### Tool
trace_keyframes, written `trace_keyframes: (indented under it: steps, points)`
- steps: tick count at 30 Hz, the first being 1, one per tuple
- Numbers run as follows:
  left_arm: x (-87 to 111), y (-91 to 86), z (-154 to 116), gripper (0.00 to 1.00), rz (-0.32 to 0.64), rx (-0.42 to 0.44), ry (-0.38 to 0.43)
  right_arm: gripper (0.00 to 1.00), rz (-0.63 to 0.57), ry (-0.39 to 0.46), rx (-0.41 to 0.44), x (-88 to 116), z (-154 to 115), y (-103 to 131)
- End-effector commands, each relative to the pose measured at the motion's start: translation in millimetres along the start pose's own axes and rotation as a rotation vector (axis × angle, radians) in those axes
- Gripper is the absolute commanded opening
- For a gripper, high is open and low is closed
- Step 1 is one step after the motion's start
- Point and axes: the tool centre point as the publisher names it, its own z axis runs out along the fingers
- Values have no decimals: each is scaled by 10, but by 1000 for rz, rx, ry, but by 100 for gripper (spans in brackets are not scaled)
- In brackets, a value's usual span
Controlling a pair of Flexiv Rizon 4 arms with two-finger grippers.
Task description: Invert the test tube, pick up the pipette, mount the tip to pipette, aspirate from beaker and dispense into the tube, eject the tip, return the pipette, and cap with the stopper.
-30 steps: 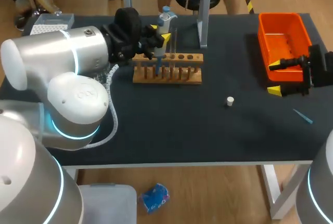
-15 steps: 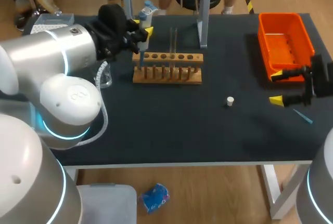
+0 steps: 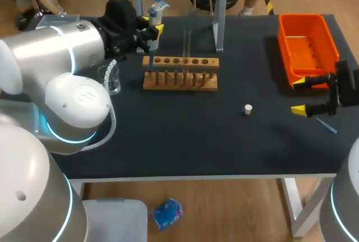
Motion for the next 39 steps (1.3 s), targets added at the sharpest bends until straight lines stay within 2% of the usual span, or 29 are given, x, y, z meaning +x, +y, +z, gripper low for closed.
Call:
trace_keyframes:
  steps: [1,4,7,11,14,22,31,39]
  points:
    - [5,-19,7,0,-2,-5,-2,100,0,-1,2,13,-6,3]
    - [5,-19,7,0,-2,-5,-2,100,0,-1,2,13,-6,3]
    - [-112,57,-21,0,-16,-6,-39,100,0,-1,2,13,-6,3]
    - [-417,137,-74,0,-19,-3,-96,100,0,-1,2,13,-6,3]
    - [-664,133,-121,0,-7,9,-129,100,0,-1,2,13,-6,3]
    - [-1243,96,-228,0,36,13,-144,100,0,-1,2,13,-6,3]
    - [-1840,198,-339,0,17,-47,-155,100,0,-1,2,13,-6,3]
    - [-2024,307,-301,0,5,-93,-135,100,0,-1,2,13,-6,3]
